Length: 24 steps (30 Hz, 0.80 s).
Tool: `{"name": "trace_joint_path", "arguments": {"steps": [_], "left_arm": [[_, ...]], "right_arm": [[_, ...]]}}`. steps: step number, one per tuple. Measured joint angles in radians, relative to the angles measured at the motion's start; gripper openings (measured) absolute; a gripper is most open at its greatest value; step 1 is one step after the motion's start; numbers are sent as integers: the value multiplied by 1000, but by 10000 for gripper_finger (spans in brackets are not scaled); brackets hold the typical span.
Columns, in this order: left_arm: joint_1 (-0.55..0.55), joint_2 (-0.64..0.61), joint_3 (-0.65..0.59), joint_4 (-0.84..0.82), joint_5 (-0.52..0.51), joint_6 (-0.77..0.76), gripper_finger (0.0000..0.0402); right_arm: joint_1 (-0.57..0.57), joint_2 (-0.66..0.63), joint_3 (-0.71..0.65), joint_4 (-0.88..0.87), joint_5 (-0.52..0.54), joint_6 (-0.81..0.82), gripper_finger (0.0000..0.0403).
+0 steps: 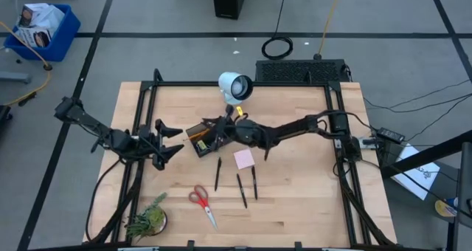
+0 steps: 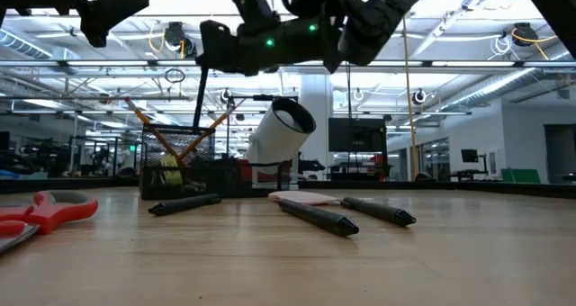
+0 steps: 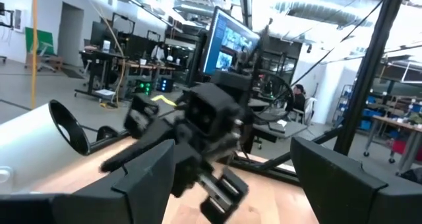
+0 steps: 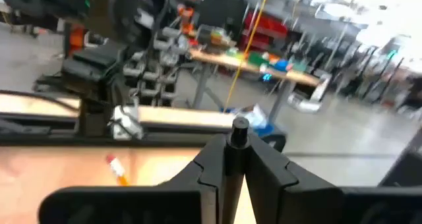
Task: Pick and place office supplies into organizer
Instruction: Put the black pen into the black desk organizer
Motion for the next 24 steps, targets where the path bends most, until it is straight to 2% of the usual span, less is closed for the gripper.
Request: {"name": "trace_joint_path", "arguments": {"steps": [4, 10, 16, 24], "left_arm": [[-3, 0, 0, -6, 1, 0, 304], [-3, 0, 0, -6, 1, -22, 302], [-3, 0, 0, -6, 2, -26, 306], [-3, 0, 0, -6, 3, -33, 303]], "right_arm": [[-24, 0, 4, -76, -44, 95, 36], [-26, 0, 4, -109, -44, 113, 32], [-36, 0, 4, -117, -139, 150, 79], [-38, 0, 4, -118, -146, 135, 139]]}}
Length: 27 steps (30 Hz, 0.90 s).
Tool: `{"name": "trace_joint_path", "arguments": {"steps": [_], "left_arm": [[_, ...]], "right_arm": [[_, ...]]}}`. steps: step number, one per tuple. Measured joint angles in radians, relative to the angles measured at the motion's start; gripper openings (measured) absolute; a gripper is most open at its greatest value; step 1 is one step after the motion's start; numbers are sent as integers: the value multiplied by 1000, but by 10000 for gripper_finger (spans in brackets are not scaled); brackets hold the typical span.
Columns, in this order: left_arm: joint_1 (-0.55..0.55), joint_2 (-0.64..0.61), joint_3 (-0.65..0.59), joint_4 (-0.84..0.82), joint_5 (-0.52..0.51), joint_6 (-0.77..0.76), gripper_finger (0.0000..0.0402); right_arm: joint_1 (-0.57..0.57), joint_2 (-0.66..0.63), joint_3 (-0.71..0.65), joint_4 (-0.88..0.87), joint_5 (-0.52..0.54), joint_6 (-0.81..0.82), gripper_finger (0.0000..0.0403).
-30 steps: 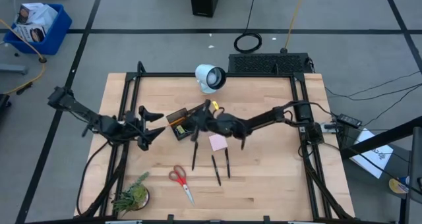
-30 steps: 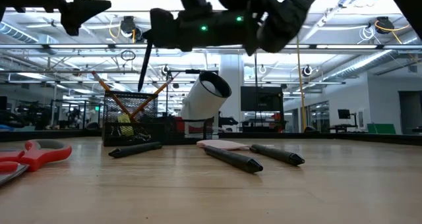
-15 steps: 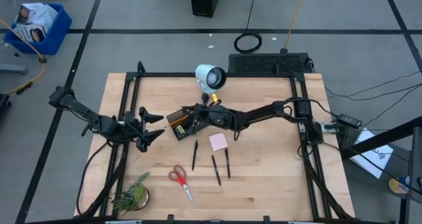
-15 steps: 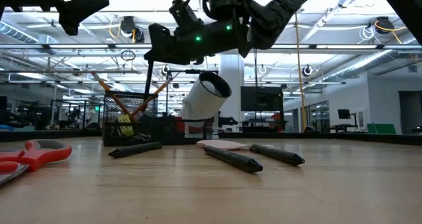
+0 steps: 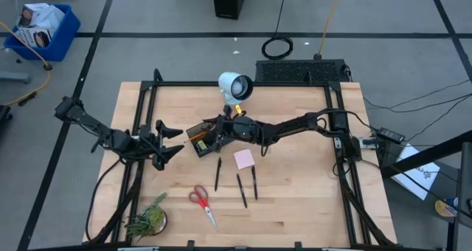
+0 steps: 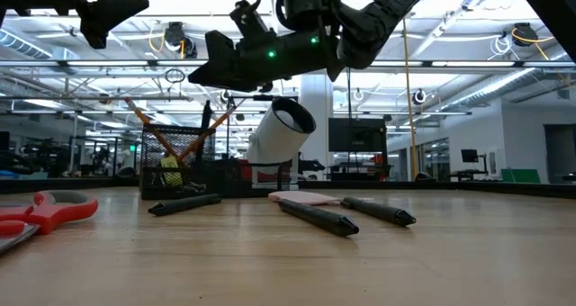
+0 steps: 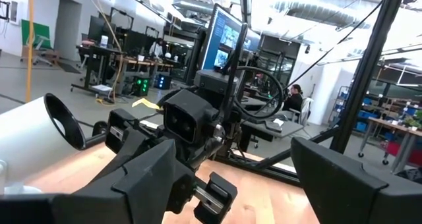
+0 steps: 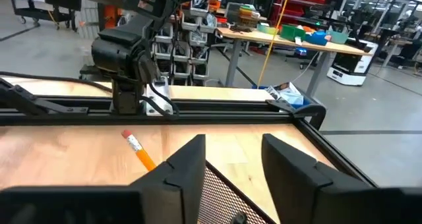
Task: Pick and place office supplies into organizer
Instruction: Put the black pen into the black desk organizer
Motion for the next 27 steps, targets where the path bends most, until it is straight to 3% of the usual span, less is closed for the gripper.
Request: {"name": "trace_joint_path", "arguments": {"steps": [7, 14, 22, 27], "left_arm": [[0, 2, 0, -64, 29, -26, 303], [0, 2, 0, -130, 204, -15, 299], [-1, 2, 0, -131, 211, -20, 299], [-1, 2, 0, -133, 209, -23, 303]], "right_arm": [[78, -36, 0, -68, -48, -58, 155], [196, -70, 0, -185, -159, -19, 141], [319, -70, 0, -340, -153, 152, 132], [395, -53, -1, -447, -41, 242, 132]]}}
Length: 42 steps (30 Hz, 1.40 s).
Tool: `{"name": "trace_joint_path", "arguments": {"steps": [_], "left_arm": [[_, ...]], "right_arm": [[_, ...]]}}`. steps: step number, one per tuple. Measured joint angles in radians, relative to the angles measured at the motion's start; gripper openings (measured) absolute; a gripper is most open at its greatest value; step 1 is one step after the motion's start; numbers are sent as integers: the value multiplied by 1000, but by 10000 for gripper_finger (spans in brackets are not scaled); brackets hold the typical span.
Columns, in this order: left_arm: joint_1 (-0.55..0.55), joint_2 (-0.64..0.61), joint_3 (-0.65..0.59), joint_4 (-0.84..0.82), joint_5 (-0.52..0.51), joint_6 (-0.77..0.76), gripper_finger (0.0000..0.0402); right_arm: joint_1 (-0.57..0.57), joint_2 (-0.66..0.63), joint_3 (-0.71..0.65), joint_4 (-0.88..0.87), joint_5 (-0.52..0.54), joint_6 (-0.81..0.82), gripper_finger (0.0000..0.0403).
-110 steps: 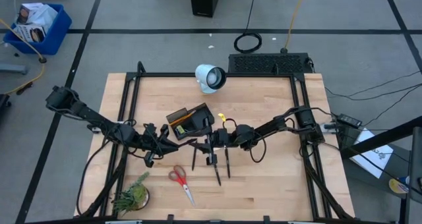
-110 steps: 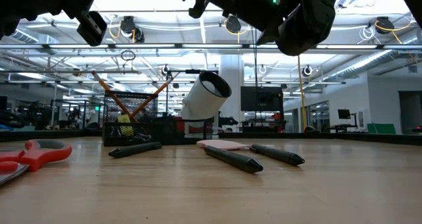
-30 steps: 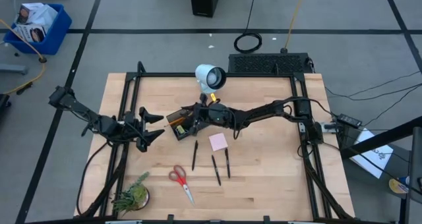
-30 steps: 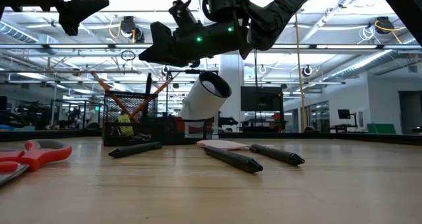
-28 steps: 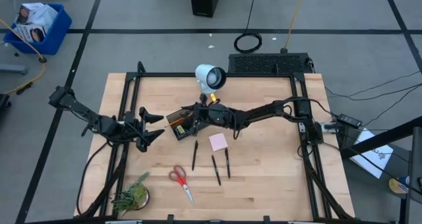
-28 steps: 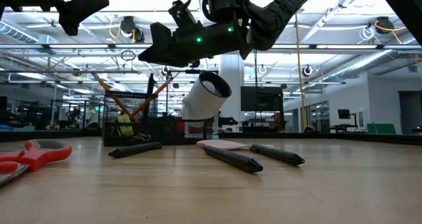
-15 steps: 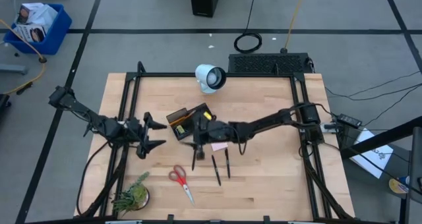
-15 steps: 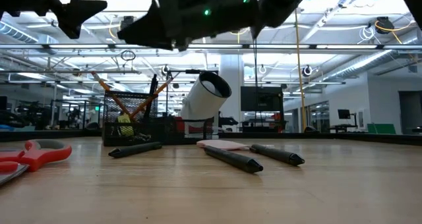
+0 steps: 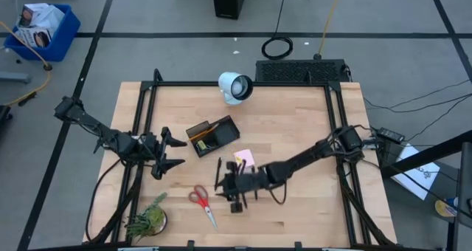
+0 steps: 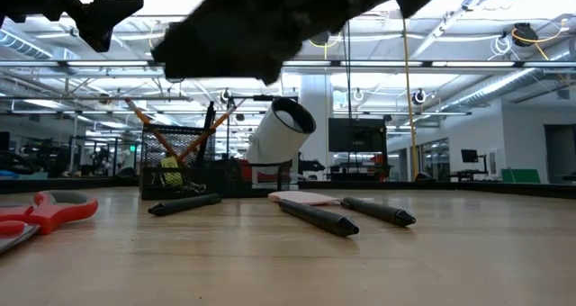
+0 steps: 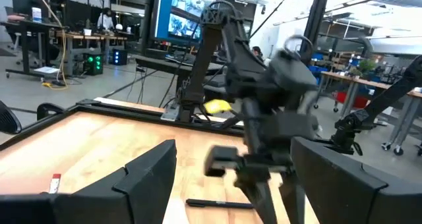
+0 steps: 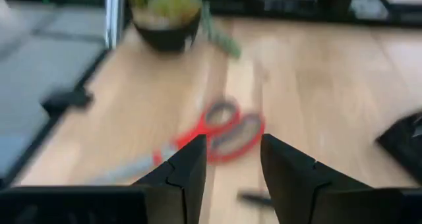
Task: Pick and place office supplies into organizer
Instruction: Put the black pen into the black desk organizer
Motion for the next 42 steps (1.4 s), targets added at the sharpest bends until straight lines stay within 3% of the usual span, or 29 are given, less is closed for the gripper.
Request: {"name": "trace_joint_path", "arguments": {"steps": [7, 15, 19, 29, 39, 42], "left_arm": [[1, 0, 0, -2, 0, -15, 300], [1, 0, 0, -11, 0, -26, 297], [1, 0, 0, -14, 0, -23, 296], [1, 0, 0, -21, 0, -33, 296], [1, 0, 0, -22, -1, -34, 296], [1, 0, 0, -24, 0, -36, 296]], "right_arm": [[101, -16, -80, -56, 302, 67, 132], [274, -47, -179, -58, 787, 276, 132], [328, -47, -212, -65, 948, 395, 132], [389, -38, -321, -61, 981, 782, 132], [375, -20, -336, -122, 806, 822, 132], [385, -1, -295, -144, 800, 843, 125]]}}
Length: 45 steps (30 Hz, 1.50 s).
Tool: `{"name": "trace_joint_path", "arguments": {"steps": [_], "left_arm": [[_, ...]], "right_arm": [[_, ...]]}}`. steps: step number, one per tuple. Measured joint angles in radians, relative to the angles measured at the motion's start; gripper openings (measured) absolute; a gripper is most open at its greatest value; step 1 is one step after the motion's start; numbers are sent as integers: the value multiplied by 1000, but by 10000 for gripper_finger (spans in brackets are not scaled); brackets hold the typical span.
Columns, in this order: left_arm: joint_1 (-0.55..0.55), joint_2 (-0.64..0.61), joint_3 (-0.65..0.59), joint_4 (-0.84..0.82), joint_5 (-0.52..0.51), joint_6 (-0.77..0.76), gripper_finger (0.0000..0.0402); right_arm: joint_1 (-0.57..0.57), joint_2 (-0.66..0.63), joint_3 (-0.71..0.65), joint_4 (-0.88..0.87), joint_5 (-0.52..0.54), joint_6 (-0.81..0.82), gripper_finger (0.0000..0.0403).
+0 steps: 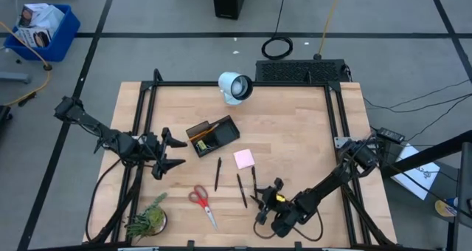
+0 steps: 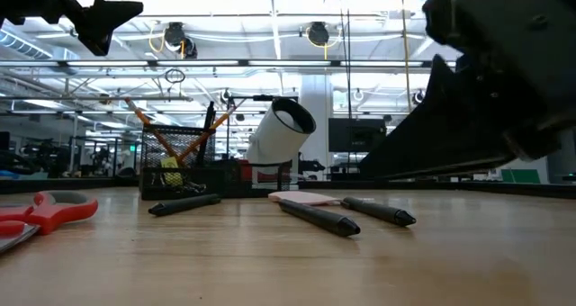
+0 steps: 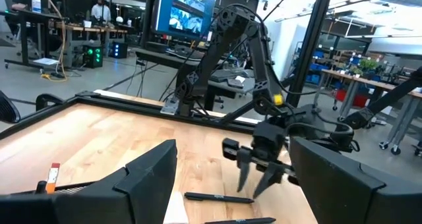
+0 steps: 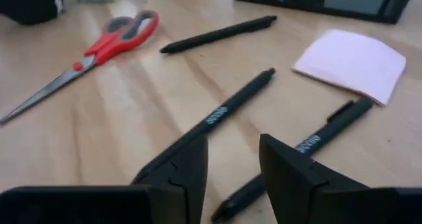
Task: Pick and place office supplies into organizer
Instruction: Put the black pen into the black desk organizer
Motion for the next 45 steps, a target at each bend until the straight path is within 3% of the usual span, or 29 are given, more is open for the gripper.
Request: {"name": "trace_joint_path", "arguments": {"steps": [13, 16, 19, 22, 24, 28, 30, 34, 38, 42, 45], "left_arm": [[0, 0, 0, -6, 0, -33, 296], [0, 0, 0, -19, 0, -41, 296], [0, 0, 0, -24, 0, -41, 296], [1, 0, 0, -22, -1, -25, 296], [6, 0, 0, -21, -13, -9, 296], [21, 0, 0, -21, -26, -6, 296], [25, 0, 0, -21, -25, -6, 296], [26, 0, 0, -20, -26, -5, 296], [26, 0, 0, -21, -25, -6, 296], [26, 0, 0, -20, -26, -6, 296], [26, 0, 0, -21, -22, -14, 296]], "right_arm": [[25, 93, 407, -172, 103, -323, 90], [33, 142, 420, -290, 160, -208, 90], [34, 160, 391, -443, 199, 6, 90], [26, 159, 358, -421, 187, 225, 91], [19, 158, 346, -411, 159, 249, 90], [12, 158, 338, -250, 167, 220, 91], [7, 156, 337, -179, 145, 132, 91], [-18, 156, 334, -113, -21, 46, 97], [-6, 158, 335, -103, 21, -45, 108], [-7, 143, 345, -119, 37, 32, 108], [-6, 152, 436, -54, 91, -117, 101]]}}
